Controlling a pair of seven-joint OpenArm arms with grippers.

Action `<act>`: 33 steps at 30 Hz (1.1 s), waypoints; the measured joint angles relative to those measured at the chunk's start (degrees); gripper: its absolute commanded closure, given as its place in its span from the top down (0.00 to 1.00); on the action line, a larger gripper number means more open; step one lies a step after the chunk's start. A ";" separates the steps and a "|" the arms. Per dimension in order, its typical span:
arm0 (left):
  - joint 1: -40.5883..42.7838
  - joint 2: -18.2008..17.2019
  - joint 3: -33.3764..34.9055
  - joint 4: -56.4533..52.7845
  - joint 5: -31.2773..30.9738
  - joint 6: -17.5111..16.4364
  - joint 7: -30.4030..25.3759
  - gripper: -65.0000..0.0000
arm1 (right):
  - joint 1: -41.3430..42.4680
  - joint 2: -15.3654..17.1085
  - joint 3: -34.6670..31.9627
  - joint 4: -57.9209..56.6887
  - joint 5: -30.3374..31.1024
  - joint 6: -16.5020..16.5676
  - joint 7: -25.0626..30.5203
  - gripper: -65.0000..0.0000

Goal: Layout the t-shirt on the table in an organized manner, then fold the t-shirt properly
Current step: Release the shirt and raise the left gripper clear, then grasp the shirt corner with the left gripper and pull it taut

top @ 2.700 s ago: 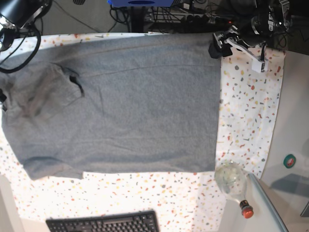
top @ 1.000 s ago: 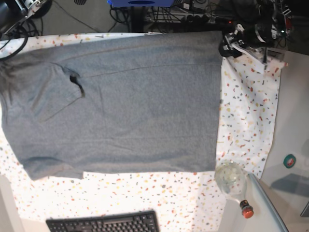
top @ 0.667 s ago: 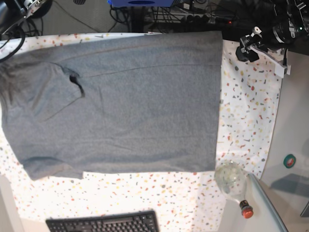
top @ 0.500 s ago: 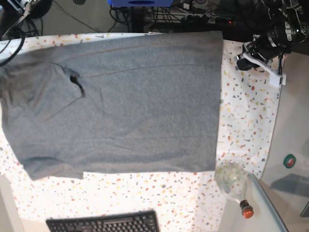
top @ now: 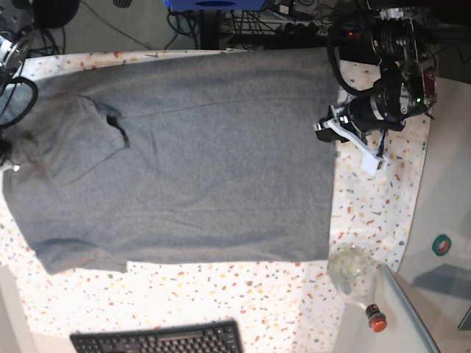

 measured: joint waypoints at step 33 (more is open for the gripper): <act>-22.53 0.76 18.25 -30.71 17.35 -0.83 -16.02 0.00 | -5.51 -0.02 6.58 1.14 0.15 -6.78 6.27 0.00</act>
